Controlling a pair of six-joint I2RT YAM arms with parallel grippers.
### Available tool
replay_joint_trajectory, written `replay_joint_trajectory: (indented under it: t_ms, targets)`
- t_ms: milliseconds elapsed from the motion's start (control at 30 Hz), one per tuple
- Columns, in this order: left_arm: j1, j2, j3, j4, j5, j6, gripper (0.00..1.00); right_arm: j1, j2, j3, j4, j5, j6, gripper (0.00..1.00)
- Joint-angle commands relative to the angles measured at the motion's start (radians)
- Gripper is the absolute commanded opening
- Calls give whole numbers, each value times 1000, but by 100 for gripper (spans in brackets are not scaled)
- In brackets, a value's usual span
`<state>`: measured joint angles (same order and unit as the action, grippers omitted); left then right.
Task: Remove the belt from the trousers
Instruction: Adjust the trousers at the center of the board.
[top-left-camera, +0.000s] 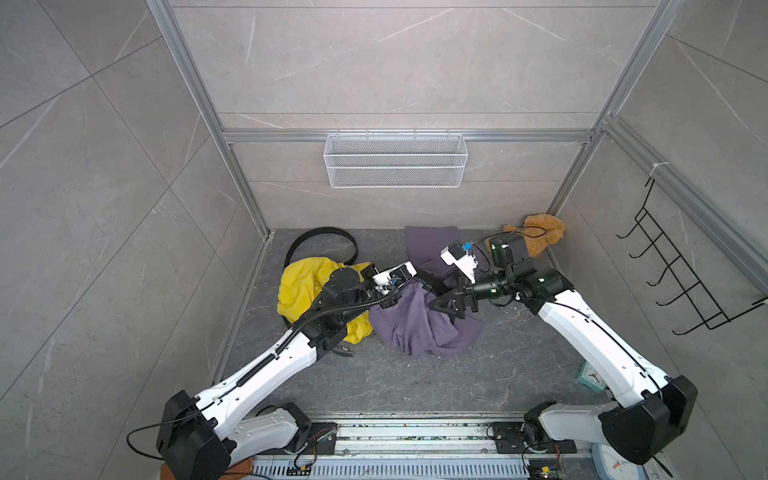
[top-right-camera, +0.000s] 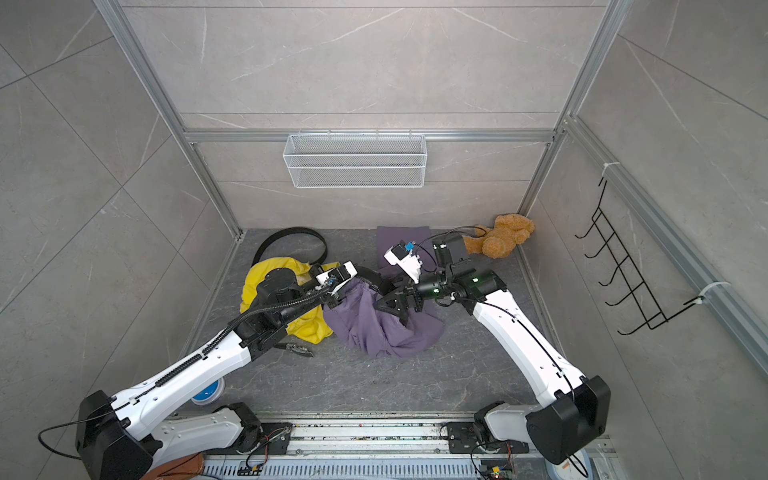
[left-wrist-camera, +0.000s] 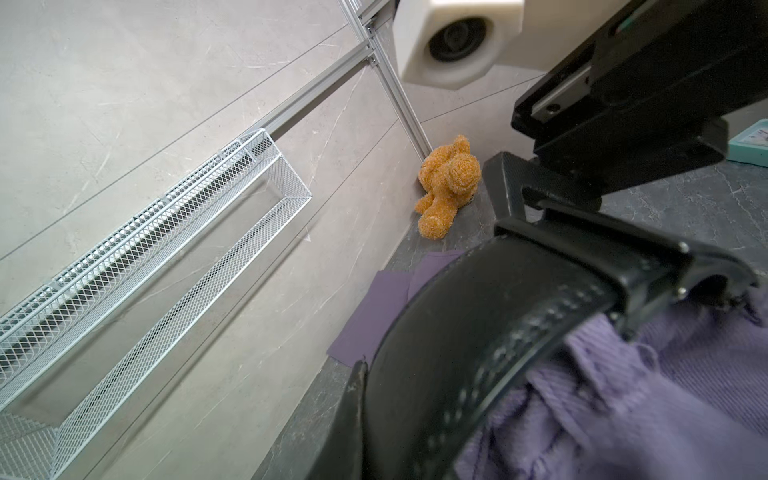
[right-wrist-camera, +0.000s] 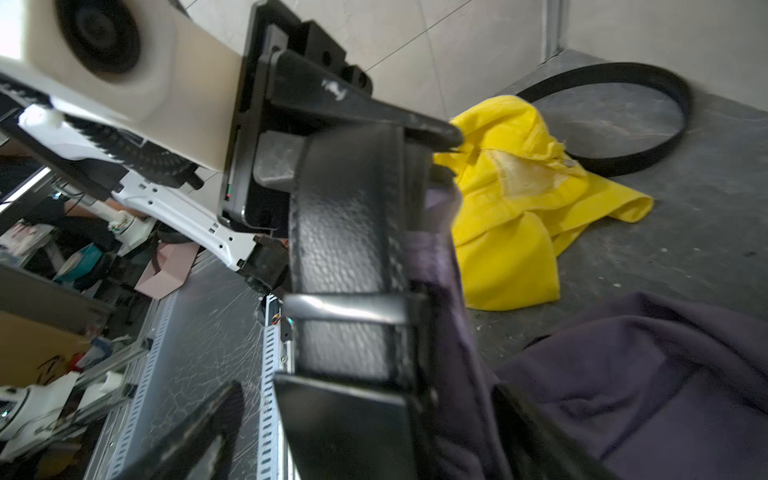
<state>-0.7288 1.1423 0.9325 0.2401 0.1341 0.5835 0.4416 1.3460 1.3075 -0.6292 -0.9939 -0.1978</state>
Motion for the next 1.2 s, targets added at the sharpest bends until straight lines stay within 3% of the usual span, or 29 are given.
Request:
replay_joint_trajectory:
  t_ms: [0, 100, 200, 267, 367, 400, 500, 567, 667, 933, 1000, 1033, 1100, 1167]
  targets:
    - [2, -26, 17, 175, -11, 0, 0, 35, 18, 17, -47, -80, -59, 80]
    - [18, -7, 15, 200, -40, 4, 0, 49, 12, -1, -65, -78, -70, 56]
    - [55, 24, 22, 221, -25, -26, 0, 50, -22, -33, -31, -35, -39, 17]
    - [82, 54, 34, 231, -23, -54, 0, 49, -43, -30, 8, 36, -1, 1]
    - [103, 104, 52, 246, -79, -98, 0, 32, -35, 28, 35, 267, 47, 0]
    - [106, 116, 57, 248, -107, -116, 12, 24, -14, 67, 23, 388, 55, 0]
    - [108, 119, 61, 229, -169, -163, 61, -12, 85, 237, -52, 787, 51, 0]
    - [108, 105, 60, 196, -198, -188, 73, -47, 138, 339, -70, 989, 32, 0]
    - [108, 67, 28, 174, -212, -211, 79, -74, 214, 511, -61, 1264, -13, 0]
    - [108, -14, -4, 119, -258, -210, 81, -93, 480, 1175, -116, 1670, -158, 0]
    - [108, -24, -5, 114, -261, -206, 81, -75, 523, 1320, -143, 1676, -218, 0]
    - [108, -27, -6, 114, -261, -207, 81, -42, 518, 1303, -142, 1628, -264, 0]
    - [108, -31, -11, 114, -266, -206, 82, 38, 417, 1017, 35, 1585, -352, 0]
    - [108, -33, -23, 121, -277, -207, 82, 113, 392, 896, -16, 1569, -342, 0]
